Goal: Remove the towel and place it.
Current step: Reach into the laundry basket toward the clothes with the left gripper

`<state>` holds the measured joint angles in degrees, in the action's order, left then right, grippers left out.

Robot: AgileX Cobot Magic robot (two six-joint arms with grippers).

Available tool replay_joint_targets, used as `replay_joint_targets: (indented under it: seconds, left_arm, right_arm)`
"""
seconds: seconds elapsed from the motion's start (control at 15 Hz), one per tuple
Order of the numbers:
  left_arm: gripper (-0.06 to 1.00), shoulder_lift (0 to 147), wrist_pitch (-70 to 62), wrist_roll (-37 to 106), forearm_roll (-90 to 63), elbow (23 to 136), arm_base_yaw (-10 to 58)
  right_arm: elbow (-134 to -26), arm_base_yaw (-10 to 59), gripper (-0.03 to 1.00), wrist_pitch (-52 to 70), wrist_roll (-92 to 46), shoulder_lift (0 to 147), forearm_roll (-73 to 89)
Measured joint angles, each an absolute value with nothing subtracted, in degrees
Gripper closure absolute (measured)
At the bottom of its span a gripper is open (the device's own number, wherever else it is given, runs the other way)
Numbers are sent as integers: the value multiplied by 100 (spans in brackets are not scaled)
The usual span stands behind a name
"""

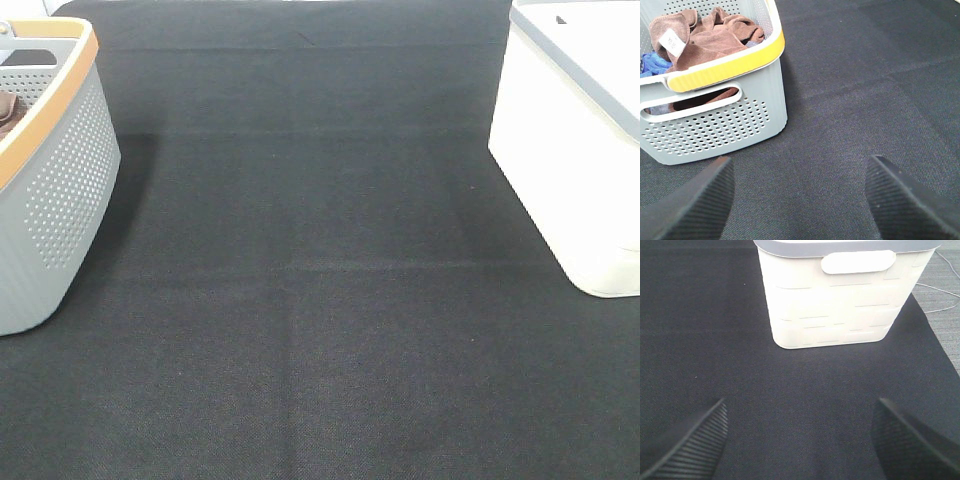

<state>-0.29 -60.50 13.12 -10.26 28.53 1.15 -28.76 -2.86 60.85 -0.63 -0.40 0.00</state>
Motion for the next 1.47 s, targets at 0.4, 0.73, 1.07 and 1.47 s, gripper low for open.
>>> replay_joint_targets:
  seconds: [0.4, 0.73, 1.07, 1.47]
  left_arm:
    - [24, -29, -6050, 1312, -1026, 2853, 115]
    - [24, -29, -6050, 1312, -1026, 2853, 115]
    - [24, -29, -6050, 1312, -1026, 2853, 115]
    - [24, -29, -6050, 1312, -1026, 2853, 115]
  right_arm:
    - [-2876, -286, 22, 6085, -63, -40, 0]
    - [-2876, -286, 22, 6085, -63, -40, 0]
    - [-2876, -286, 22, 6085, -63, -40, 0]
    - [-2876, -286, 22, 6085, -63, -40, 0]
